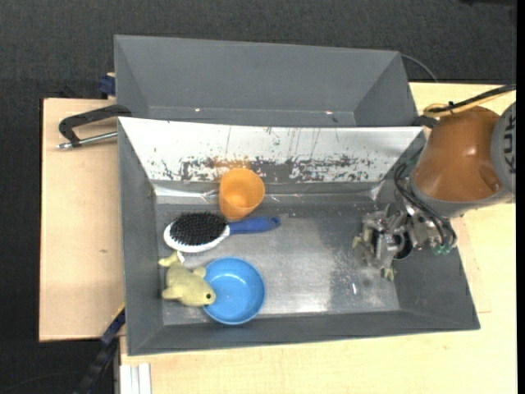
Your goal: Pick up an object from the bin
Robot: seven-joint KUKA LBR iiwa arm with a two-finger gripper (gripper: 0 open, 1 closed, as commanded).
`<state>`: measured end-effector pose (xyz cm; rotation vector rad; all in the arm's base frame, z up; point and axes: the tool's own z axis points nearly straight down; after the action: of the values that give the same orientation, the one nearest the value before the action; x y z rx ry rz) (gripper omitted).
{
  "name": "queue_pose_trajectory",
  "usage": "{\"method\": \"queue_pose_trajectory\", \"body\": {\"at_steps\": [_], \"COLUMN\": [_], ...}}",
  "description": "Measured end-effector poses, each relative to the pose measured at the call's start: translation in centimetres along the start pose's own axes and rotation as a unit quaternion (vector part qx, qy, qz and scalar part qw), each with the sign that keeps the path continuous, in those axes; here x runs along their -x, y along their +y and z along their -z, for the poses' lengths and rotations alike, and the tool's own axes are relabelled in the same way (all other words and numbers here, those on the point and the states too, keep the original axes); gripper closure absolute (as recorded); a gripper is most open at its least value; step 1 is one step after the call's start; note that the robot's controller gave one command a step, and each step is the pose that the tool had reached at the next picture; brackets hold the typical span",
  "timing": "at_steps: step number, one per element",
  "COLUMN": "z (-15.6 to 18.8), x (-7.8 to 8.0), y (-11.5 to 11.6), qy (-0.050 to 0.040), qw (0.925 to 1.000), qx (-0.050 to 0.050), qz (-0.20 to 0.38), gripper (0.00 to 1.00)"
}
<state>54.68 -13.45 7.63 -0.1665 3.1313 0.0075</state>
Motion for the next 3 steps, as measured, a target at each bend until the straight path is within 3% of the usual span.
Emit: {"method": "queue_pose_trajectory", "body": {"at_steps": [1, 2, 3], "z": [6.9, 6.5, -0.7], "x": [0.0, -0.1, -4.9], "y": [-0.5, -0.4, -0.5], "qy": [-0.0031, 0.0003, 0.0055], "qw": [1.0000, 1.0000, 0.9845], "qx": [-0.004, -0.002, -0.001], "qz": [-0.004, -0.004, 0.175], "gripper": [1.00, 0.00, 0.00]}}
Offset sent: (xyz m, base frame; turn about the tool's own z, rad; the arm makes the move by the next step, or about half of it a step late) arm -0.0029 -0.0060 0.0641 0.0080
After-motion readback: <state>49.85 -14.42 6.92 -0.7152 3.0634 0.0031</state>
